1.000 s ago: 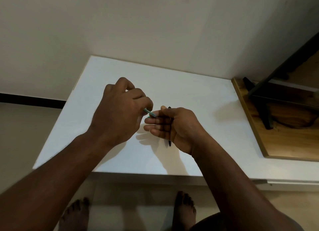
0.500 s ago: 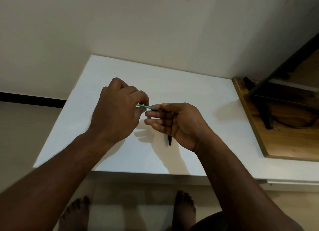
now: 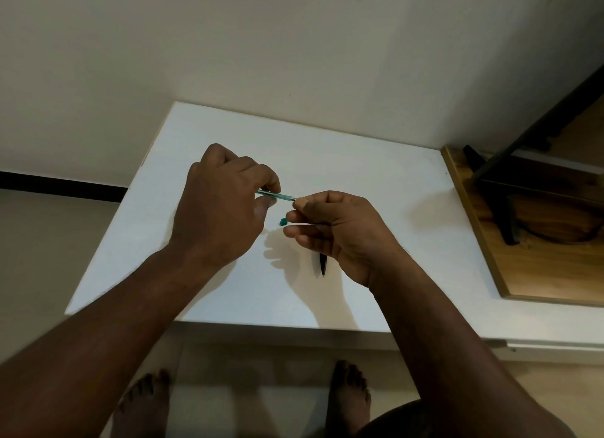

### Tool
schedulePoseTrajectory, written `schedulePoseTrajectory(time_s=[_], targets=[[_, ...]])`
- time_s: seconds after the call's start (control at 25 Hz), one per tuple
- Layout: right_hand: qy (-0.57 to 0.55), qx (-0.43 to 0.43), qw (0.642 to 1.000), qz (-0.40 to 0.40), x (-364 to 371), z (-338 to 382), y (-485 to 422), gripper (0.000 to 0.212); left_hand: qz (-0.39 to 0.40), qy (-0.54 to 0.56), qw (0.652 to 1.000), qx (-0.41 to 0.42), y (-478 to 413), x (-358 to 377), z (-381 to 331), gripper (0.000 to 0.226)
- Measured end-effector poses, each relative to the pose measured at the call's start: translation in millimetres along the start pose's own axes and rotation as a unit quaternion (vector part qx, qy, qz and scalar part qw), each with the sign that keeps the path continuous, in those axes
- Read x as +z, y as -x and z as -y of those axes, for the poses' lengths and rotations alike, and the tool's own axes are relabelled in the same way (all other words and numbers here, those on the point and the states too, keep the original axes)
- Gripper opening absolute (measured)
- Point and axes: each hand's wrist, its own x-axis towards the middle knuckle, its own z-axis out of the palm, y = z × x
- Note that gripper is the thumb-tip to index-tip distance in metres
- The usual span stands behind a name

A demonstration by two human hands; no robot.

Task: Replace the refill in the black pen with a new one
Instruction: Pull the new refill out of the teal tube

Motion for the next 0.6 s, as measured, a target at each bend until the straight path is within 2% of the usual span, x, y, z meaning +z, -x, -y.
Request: schedulePoseTrajectory(time_s=[0.36, 0.6], targets=[[0.132, -0.076, 0.986, -0.068, -0.7, -0.6, -3.6, 0.024, 0.002, 0.009, 1.000, -0.015, -0.7, 0.2, 1.0, 0.015], [0.175, -0.107, 0.974, -0.098, -1.7, 0.5, -5.0, 0.019, -0.003, 0.021, 0.999, -0.041, -2.1, 1.2, 2.2, 0.014]])
